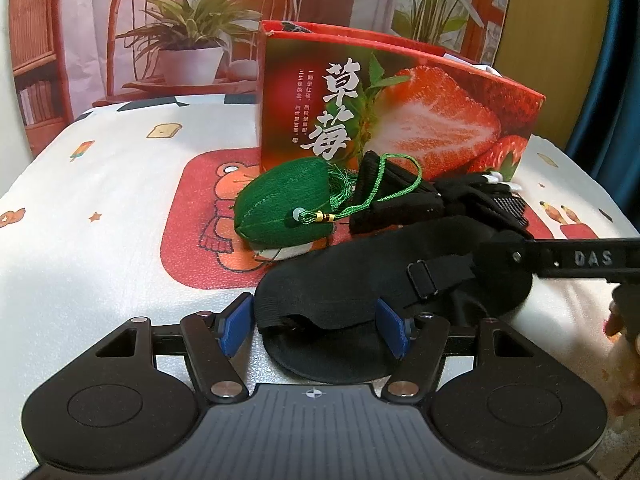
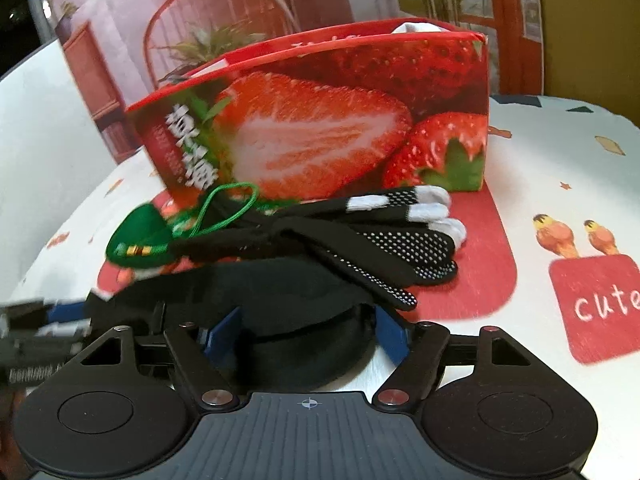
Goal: Organize soft objects
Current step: 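Close both tools on the strap of the black eye mask, then lift the black eye mask with both tools over the red box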
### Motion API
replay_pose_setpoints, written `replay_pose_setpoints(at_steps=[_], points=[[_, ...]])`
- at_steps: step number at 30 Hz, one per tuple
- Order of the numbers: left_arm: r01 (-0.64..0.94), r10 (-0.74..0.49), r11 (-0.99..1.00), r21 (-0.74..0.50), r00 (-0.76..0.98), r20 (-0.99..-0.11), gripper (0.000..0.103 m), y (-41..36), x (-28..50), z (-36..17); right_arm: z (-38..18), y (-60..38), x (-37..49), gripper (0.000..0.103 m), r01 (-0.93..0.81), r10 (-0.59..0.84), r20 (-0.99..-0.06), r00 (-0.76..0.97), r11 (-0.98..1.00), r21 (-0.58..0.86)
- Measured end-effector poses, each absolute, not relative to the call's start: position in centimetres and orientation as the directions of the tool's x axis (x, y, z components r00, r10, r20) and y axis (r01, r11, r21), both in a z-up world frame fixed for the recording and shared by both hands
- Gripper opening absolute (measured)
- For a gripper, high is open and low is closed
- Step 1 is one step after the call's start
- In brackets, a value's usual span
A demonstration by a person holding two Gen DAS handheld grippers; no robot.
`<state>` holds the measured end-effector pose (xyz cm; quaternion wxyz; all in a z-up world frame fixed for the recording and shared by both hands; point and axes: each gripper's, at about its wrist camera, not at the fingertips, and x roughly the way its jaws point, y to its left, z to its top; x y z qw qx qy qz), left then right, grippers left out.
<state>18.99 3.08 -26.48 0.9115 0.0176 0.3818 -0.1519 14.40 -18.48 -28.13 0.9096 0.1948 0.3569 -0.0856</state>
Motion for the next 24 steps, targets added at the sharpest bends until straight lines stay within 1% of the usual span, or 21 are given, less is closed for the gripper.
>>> replay_pose_setpoints(at_steps=[2,3,4,5,6,7,8,10,12,13,14,16,20,24], points=[[0.281,-0.258,0.956,-0.085,0.666,-0.700,0.066,3.2,19.0,-26.4,-28.2,-18.7,14.7,0.068,0.303,-0.017,-0.678,0.735,0.902,0.306],[0.270,-0.247,0.960,-0.080,0.671,-0.699,0.059,3.2,18.9,-26.4,-28.2,-18.7,14.7,0.066,0.308,-0.018,-0.676,0.737,0.899,0.311],[0.257,-0.232,0.964,-0.072,0.676,-0.700,0.049,3.4,18.9,-26.3,-28.2,-18.8,14.6,0.058,0.309,-0.017,-0.676,0.737,0.898,0.314],[0.244,-0.221,0.967,-0.068,0.680,-0.699,0.045,3.5,19.0,-26.3,-28.2,-18.8,14.5,0.048,0.309,-0.015,-0.677,0.736,0.897,0.316],[0.230,-0.214,0.970,-0.073,0.682,-0.699,0.036,3.8,19.0,-26.2,-28.1,-18.8,14.3,0.044,0.308,-0.012,-0.676,0.736,0.896,0.320],[0.218,-0.215,0.972,-0.086,0.683,-0.698,0.031,4.1,19.1,-26.2,-28.1,-18.9,14.1,0.038,0.311,-0.008,-0.674,0.738,0.891,0.330],[0.212,-0.223,0.972,-0.103,0.681,-0.698,0.029,4.4,19.2,-26.1,-28.0,-19.0,13.9,0.034,0.314,-0.002,-0.672,0.741,0.886,0.343],[0.209,-0.222,0.972,-0.105,0.681,-0.698,0.026,4.4,19.2,-26.1,-27.8,-19.0,13.4,0.031,0.313,0.010,-0.662,0.749,0.876,0.368],[0.214,-0.220,0.972,-0.097,0.683,-0.697,0.024,4.3,19.1,-26.0,-27.3,-18.7,13.0,0.030,0.296,0.022,-0.647,0.763,0.877,0.378],[0.217,-0.222,0.971,-0.096,0.683,-0.696,0.022,4.2,19.0,-26.0,-27.0,-18.5,12.9,0.029,0.286,0.026,-0.640,0.768,0.881,0.378],[0.218,-0.222,0.971,-0.095,0.685,-0.694,0.020,4.2,19.0,-25.9,-26.8,-18.4,12.9,0.023,0.276,0.028,-0.637,0.770,0.886,0.372],[0.212,-0.217,0.973,-0.094,0.691,-0.689,0.012,4.4,18.9,-25.8,-26.4,-18.0,13.0,0.016,0.264,0.022,-0.634,0.773,0.898,0.353],[0.186,-0.197,0.978,-0.088,0.716,-0.670,0.009,4.9,18.6,-25.2,-25.7,-17.8,12.9,0.012,0.255,0.005,-0.621,0.784,0.909,0.330],[0.184,-0.188,0.980,-0.073,0.747,-0.637,0.008,4.9,18.1,-24.0,-25.0,-17.9,12.4,0.010,0.254,-0.005,-0.605,0.796,0.911,0.326]])
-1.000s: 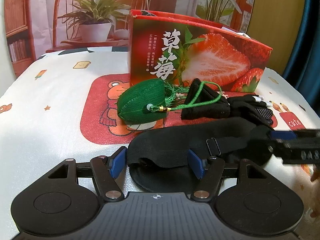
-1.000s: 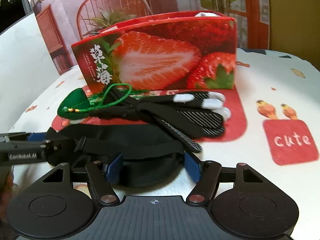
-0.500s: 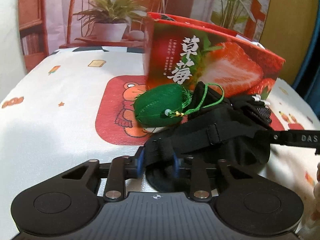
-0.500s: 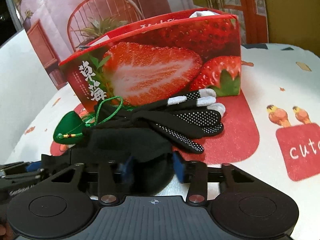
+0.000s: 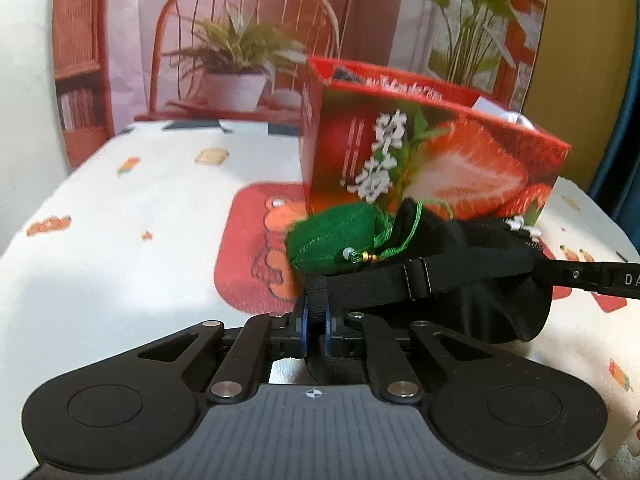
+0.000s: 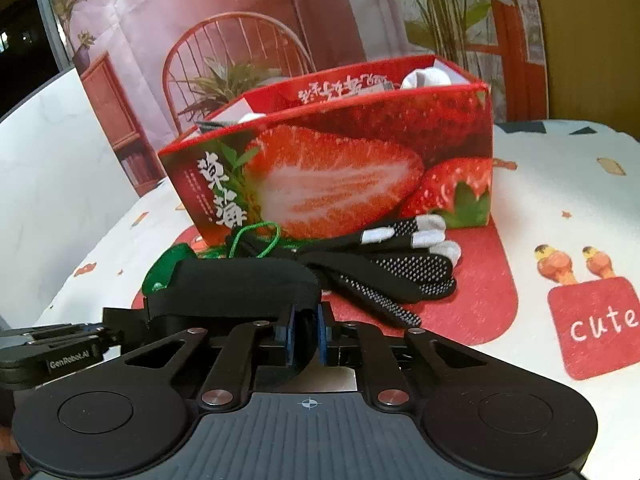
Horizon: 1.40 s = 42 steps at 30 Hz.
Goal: Organize soft objects
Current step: 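Lift the black eye mask with both tools over the red box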
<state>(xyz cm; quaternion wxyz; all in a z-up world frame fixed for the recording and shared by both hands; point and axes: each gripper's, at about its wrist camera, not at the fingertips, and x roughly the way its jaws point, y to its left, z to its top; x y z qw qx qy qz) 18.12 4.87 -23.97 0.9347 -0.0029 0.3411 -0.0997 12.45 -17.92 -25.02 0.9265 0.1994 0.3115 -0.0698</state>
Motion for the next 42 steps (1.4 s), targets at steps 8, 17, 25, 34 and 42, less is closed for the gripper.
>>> replay_pose_setpoints(at_steps=[8,17,25,34,42], points=[[0.197,-0.199,0.978,-0.067,0.789,-0.582,0.007,4.6,17.5,-21.5,-23.2,-18.7,11.5,0.006,0.256,-0.029,-0.560,0.828,0.909,0.330],[0.227,-0.220,0.972,-0.054,0.810,-0.543,0.007,3.4,17.3,-19.6,-21.5,-18.8,11.1,0.005,0.235,-0.032,-0.521,0.853,0.915,0.329],[0.228,-0.220,0.972,-0.053,0.813,-0.539,0.007,3.2,16.9,-19.5,-21.4,-19.2,10.6,0.005,0.248,-0.043,-0.513,0.857,0.908,0.339],[0.211,-0.215,0.975,-0.069,0.814,-0.539,0.007,4.0,16.7,-19.5,-21.8,-19.4,10.2,0.005,0.257,-0.043,-0.514,0.856,0.900,0.353],[0.211,-0.222,0.974,-0.081,0.829,-0.513,0.007,3.9,16.9,-18.3,-21.0,-19.5,10.6,0.005,0.245,-0.046,-0.494,0.868,0.906,0.345]])
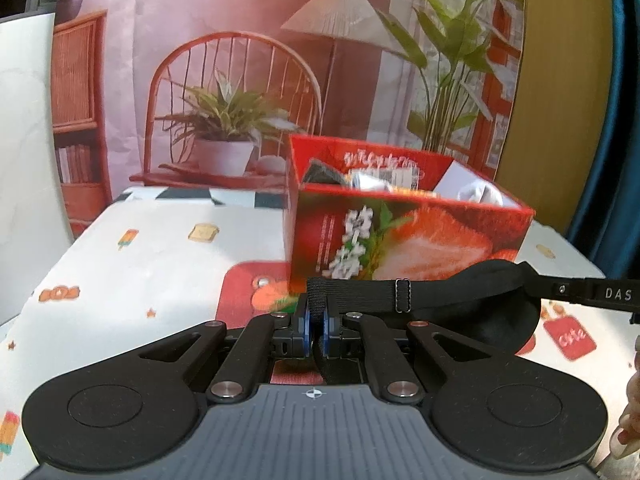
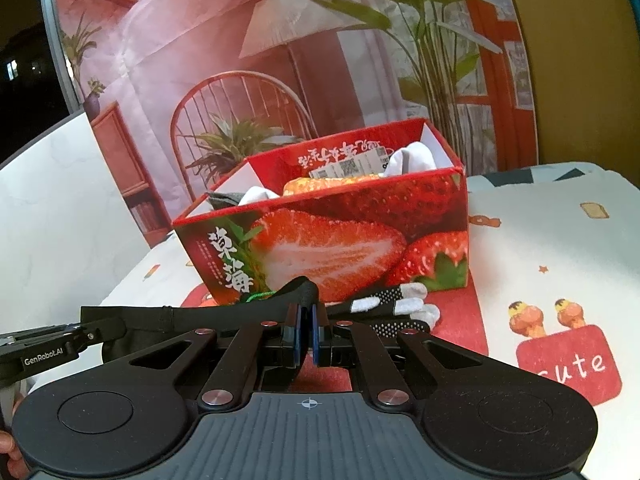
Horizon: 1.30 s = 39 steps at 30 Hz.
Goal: Organize soft objects
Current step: 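Lift the black eye mask with both tools over the red box, then lower the eye mask into the red box and open both tools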
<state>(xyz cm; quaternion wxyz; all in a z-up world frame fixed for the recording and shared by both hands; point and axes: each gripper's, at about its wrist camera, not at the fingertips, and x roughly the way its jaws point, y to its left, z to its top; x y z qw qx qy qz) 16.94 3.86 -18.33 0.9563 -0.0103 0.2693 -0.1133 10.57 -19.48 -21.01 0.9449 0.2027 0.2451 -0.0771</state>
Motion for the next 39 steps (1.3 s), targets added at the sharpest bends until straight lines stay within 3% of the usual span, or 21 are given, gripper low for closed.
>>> replay_pose_setpoints(at_steps=[12,16,21,28,33,39], points=[[0.259,-0.256,0.965,-0.039,0.903,-0.346,0.007,0.6,22.8,-9.3,-13.9,-23.2,15.3,0.005,0.207,-0.077,-0.378,0.923,0.925,0.318],[0.272,-0.260,0.962,-0.014,0.905,-0.337,0.007,-1.6,26.5,-8.1,-12.1,-25.2,18.7,0.005,0.218,-0.116,-0.366,0.923,0.943,0.251],[0.267,-0.248,0.964,-0.002,0.891,-0.379,0.007,-3.8,31.5,-8.6,-11.9,-28.3,23.2,0.005,0.259,-0.163,-0.384,0.909,0.942,0.213],[0.274,-0.225,0.962,0.017,0.823,-0.522,0.007,-5.5,37.1,-11.9,-15.3,-30.5,27.9,0.005,0.295,-0.200,-0.487,0.850,0.947,0.127],[0.307,-0.218,0.951,0.043,0.761,-0.611,0.007,-6.4,38.8,-14.4,-17.8,-30.5,29.6,0.005,0.278,-0.168,-0.574,0.801,0.954,0.109],[0.329,-0.196,0.941,0.084,0.729,-0.655,0.007,-7.0,39.5,-15.5,-19.3,-30.5,30.2,0.005,0.280,-0.153,-0.628,0.763,0.954,0.106]])
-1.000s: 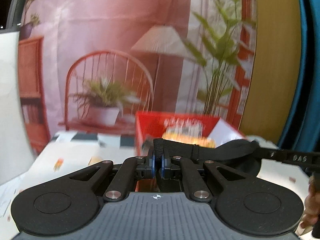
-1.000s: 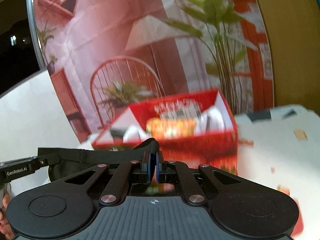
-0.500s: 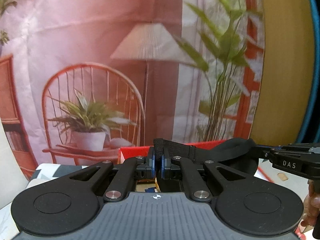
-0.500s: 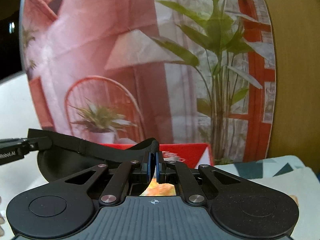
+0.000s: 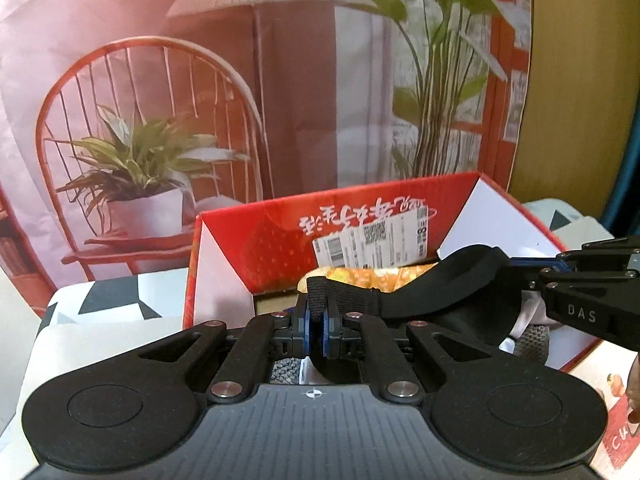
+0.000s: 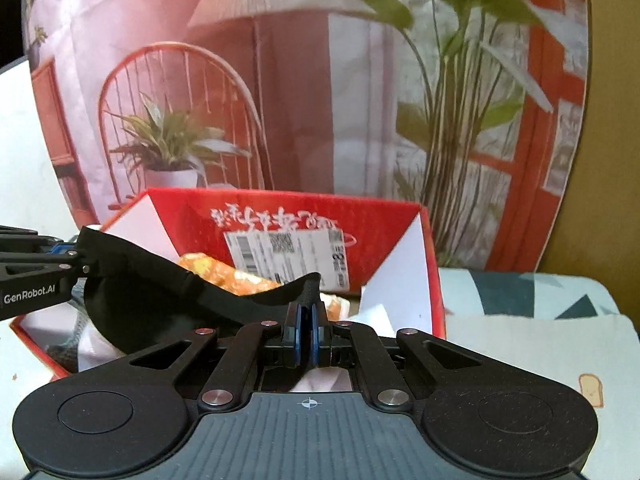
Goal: Organize soft objects
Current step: 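Lower the eye mask into the red box and open both tools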
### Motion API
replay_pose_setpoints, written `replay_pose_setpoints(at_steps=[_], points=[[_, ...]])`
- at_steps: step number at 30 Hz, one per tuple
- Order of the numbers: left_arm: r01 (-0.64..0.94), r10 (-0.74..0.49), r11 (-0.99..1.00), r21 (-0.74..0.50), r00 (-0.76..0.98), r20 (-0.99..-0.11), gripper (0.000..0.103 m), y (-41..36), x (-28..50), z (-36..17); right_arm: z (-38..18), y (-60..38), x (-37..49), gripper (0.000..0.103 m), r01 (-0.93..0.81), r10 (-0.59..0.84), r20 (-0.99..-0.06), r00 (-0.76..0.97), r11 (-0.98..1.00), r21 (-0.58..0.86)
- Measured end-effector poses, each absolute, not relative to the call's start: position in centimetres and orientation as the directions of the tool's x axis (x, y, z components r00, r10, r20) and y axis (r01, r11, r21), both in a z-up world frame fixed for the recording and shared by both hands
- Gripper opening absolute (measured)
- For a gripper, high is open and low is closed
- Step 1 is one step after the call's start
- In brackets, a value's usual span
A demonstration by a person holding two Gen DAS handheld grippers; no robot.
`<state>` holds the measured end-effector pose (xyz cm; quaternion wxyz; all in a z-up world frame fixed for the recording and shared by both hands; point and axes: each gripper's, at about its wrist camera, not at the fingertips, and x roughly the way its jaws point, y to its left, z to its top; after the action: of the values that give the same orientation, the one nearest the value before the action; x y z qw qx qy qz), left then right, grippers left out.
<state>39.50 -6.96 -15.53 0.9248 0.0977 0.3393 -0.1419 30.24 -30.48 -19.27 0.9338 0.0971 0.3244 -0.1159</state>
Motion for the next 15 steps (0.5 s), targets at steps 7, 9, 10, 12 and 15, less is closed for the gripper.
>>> replay_pose_setpoints(at_steps=[7,9,10,12,15], points=[[0.336,-0.185,0.936,0.108,0.727,-0.662,0.008,-7.0,39.5,-15.6,-19.7,-30.7,30.0,0.005,0.290,-0.166,-0.644,0.747,0.953,0.091],[0.344,-0.198,0.934,0.100,0.729,-0.656,0.010,-6.8,39.4,-15.2,-19.5,-30.6,29.7,0.007,0.296,-0.178,-0.636,0.751,0.951,0.084],[0.348,-0.208,0.933,0.093,0.730,-0.651,0.013,-6.6,39.2,-15.0,-19.3,-30.6,29.5,0.010,0.297,-0.181,-0.629,0.756,0.951,0.083],[0.353,-0.220,0.932,0.085,0.735,-0.642,0.028,-6.3,38.8,-14.4,-18.8,-30.5,28.9,0.018,0.304,-0.198,-0.609,0.768,0.950,0.074],[0.367,-0.250,0.927,0.078,0.760,-0.600,0.057,-5.7,37.5,-13.4,-17.9,-30.3,28.0,0.024,0.307,-0.211,-0.576,0.790,0.949,0.073]])
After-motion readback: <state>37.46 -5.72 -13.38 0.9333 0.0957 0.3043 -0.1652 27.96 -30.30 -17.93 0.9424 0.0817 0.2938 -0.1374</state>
